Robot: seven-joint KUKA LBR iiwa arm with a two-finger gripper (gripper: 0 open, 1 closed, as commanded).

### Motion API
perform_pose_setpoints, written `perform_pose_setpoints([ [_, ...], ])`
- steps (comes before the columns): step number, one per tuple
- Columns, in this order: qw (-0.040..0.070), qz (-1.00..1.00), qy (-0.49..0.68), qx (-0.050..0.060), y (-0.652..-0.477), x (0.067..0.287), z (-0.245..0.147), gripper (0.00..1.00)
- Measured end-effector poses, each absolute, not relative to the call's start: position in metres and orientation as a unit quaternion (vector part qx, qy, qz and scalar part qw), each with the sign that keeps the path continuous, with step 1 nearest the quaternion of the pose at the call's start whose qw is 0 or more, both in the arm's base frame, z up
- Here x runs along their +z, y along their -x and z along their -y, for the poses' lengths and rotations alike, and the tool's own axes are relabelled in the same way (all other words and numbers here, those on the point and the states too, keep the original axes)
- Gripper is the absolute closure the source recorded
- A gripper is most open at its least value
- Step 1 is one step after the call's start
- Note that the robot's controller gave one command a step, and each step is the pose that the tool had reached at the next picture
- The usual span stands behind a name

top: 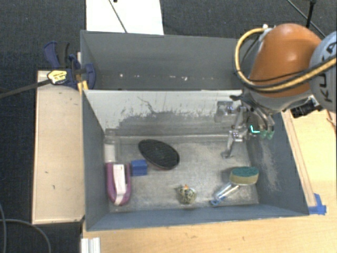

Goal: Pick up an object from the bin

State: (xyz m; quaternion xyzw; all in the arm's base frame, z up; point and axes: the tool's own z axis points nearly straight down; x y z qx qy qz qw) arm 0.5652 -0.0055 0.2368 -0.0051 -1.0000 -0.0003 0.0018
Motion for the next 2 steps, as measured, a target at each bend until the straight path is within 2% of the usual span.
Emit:
perform_pose_setpoints([
  [1, 0.001, 0.999, 0.046, 0.001, -0.505, 0.202, 0.108, 0.00],
  [2, 0.002, 1.000, -0.031, 0.000, -0.537, 0.067, 0.150, 0.00],
])
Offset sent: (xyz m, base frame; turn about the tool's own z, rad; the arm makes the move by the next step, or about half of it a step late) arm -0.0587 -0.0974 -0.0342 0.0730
